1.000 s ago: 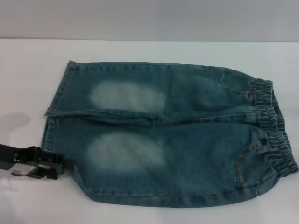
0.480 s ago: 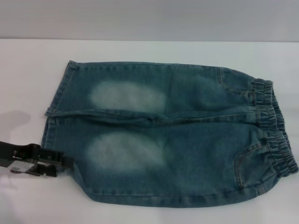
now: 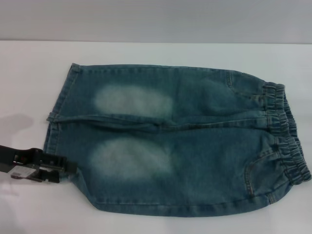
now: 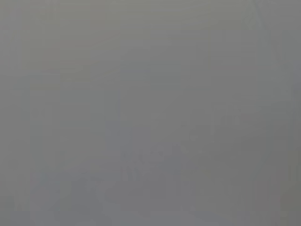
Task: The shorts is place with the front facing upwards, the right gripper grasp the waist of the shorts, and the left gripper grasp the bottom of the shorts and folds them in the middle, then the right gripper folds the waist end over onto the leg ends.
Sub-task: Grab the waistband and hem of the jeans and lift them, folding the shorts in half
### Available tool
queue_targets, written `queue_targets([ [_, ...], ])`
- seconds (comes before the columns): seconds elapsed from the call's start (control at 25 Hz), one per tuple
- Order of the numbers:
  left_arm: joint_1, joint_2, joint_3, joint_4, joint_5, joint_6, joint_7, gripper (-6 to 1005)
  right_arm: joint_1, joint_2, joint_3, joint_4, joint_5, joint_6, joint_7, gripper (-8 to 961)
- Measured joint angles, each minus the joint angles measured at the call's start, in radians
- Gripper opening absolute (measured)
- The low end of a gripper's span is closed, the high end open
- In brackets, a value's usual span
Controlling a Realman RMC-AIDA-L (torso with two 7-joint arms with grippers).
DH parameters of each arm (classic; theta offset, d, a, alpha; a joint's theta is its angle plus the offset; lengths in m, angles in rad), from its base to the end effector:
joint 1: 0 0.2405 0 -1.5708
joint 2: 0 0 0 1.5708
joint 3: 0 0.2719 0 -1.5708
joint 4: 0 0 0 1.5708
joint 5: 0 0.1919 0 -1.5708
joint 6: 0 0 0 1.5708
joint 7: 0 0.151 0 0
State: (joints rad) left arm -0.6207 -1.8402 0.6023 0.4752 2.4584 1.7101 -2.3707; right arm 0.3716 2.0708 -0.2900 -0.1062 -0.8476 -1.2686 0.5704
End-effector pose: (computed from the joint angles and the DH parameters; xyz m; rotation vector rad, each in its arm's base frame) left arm -0.3209 0.3077 0.0422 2.3121 2.0949 0.1537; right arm 0.3941 0.3016 0.0758 -1.1315 0.7454 0.8829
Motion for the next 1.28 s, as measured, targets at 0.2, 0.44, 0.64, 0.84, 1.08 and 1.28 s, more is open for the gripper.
queue_targets([
  [0.2, 0.005, 0.004, 0.007, 0.001, 0.008, -0.025, -0.004, 717, -0.009, -0.001, 0.002, -0.005, 0.002, 0.000, 0.006, 749],
  [0.44, 0.006, 0.007, 0.013, 0.002, 0.023, -0.048, -0.006, 642, -0.002, -0.002, 0.002, -0.006, 0.002, -0.001, 0.006, 748],
  [0.64, -0.009, 0.002, 0.013, 0.002, 0.064, -0.050, -0.014, 386, 0.004, -0.002, 0.002, -0.006, 0.002, -0.002, 0.007, 748],
  [0.84, -0.022, 0.000, 0.015, 0.007, 0.086, -0.042, -0.006, 312, 0.004, -0.002, 0.002, -0.007, 0.003, -0.002, 0.008, 748],
  [1.08, -0.017, -0.002, 0.013, 0.048, 0.086, -0.043, -0.013, 222, 0.002, -0.002, 0.001, -0.007, 0.002, -0.002, 0.016, 748],
  [1.28, -0.014, -0.001, 0.010, 0.055, 0.087, -0.056, -0.034, 133, -0.008, -0.003, -0.005, -0.022, -0.003, -0.002, 0.074, 748],
])
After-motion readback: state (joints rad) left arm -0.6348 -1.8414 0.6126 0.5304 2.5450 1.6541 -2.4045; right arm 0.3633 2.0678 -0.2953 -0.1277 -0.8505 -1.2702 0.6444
